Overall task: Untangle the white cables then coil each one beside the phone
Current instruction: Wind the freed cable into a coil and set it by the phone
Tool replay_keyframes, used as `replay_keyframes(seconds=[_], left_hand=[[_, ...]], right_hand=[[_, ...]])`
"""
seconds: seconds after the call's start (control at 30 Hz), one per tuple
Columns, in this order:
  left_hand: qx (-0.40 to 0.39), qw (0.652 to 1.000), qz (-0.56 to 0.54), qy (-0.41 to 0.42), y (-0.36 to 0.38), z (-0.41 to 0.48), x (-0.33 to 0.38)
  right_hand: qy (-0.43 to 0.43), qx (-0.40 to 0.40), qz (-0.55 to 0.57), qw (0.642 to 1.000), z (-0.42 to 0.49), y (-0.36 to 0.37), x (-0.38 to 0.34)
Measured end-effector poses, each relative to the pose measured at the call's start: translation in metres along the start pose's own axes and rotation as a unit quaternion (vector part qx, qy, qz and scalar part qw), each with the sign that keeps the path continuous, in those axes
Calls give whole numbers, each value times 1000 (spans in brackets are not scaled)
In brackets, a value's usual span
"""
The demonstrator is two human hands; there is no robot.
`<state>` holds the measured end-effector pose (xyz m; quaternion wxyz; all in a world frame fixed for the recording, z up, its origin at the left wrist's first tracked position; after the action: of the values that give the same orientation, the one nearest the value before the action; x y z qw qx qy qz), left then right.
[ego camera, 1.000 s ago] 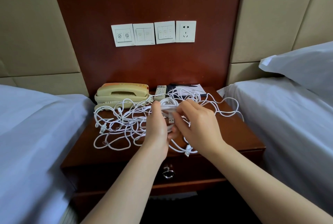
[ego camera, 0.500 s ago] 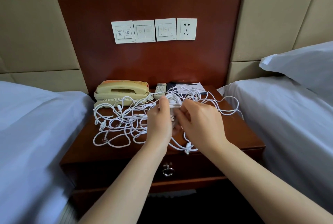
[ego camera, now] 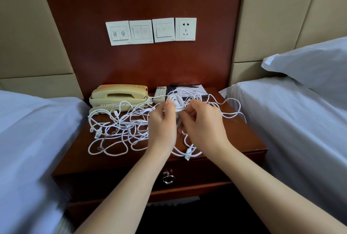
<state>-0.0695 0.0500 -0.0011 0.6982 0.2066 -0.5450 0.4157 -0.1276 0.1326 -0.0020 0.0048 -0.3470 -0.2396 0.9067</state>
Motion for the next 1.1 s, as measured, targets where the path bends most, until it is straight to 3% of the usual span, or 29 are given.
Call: replay_keyframes(seconds=[0.1, 0.27, 0.47, 0.77, 1.0, 1.1], left_hand=[[-40, 995, -72, -59, 0, 1, 3], [-95, 958, -196, -189, -2, 7, 3], [-146, 953, -194, -184, -2, 7, 5], [-189, 939, -229, -172, 1, 11, -3], [-161, 927, -248, -230, -8, 14, -5], [-185, 922, -226, -254, -8, 13, -4]], right_hand=[[-18, 23, 4, 1000, -1, 0, -3], [-123, 55, -66, 989, -3, 4, -8], [-135, 68, -65, 986, -1, 6, -3], [11, 18, 83, 996, 3, 4, 7], [-101, -75, 60, 990, 1, -8, 5], [-91, -83, 66, 990, 1, -13, 11]])
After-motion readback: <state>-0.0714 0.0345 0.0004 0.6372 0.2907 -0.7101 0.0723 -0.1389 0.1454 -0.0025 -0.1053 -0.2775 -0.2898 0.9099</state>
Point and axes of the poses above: each hand's wrist, its own z-axis towards the middle knuckle, its own y-axis out of the palm, x = y × z, the point moved 1 cm from there along z, towards the middle knuckle, and after that the axes turned 8 degrees about z, right-handed, at the moved point
